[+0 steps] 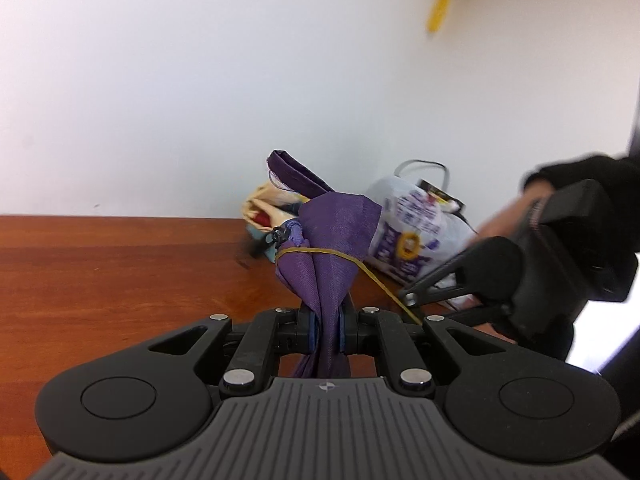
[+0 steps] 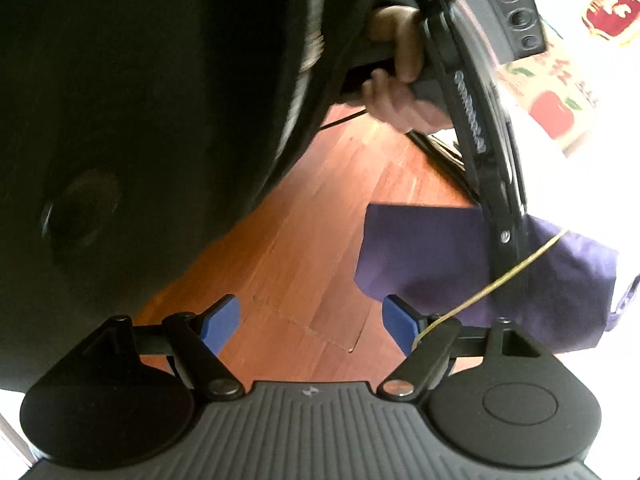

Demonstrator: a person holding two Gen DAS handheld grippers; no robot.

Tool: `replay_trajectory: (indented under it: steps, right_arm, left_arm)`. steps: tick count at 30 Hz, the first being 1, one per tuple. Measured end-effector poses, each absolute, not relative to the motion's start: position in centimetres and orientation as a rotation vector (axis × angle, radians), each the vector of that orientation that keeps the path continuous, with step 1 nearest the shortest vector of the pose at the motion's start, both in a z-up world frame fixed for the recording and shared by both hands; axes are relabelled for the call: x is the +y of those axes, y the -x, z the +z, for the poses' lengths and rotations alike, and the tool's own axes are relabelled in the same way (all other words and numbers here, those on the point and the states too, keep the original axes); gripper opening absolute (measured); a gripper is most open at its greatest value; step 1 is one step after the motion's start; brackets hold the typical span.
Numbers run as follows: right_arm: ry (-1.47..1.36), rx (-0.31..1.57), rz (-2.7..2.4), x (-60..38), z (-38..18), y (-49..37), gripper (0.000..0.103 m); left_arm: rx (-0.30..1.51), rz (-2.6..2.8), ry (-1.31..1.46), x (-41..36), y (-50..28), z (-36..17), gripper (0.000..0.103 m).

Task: Fold shopping bag
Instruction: 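Release the bundle from the right tool and pull it away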

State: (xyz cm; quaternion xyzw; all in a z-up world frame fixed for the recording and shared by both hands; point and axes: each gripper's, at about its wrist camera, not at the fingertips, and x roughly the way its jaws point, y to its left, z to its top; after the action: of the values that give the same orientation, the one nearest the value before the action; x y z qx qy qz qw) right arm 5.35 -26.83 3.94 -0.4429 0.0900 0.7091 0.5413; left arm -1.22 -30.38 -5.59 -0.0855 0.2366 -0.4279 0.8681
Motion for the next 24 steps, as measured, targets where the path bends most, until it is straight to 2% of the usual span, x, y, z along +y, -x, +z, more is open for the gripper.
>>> replay_trajectory:
  steps: [12,15,18,21,24]
  right_arm:
    - [0.748,0.339,1.53,-24.2,8.2,-5.0,0.071]
    - [0.686,0.353,1.471,-23.8,8.9,-4.9,0.064]
    - [0.583,0.368,1.401,-24.2,6.1,-6.2,0.059]
    - [0.533,0.356,1.364,-24.2,5.5,-9.0,0.045]
    - [0.551,0.367,1.367,-21.7,2.8,-7.7,0.043]
  left_arm:
    - [0.496,-0.764,0.187,-31.7,0.6,-5.1,0.012]
    - [0.5,-0.735,0.211,-31.5,0.7,-5.1,0.012]
    - [0.517,-0.687,0.264,-31.4,0.2,-5.1,0.012]
    - [0.552,-0.564,0.372,-29.4,-0.9,-5.3,0.011]
    - [0.58,-0.481,0.53,-26.6,-2.7,-6.0,0.011]
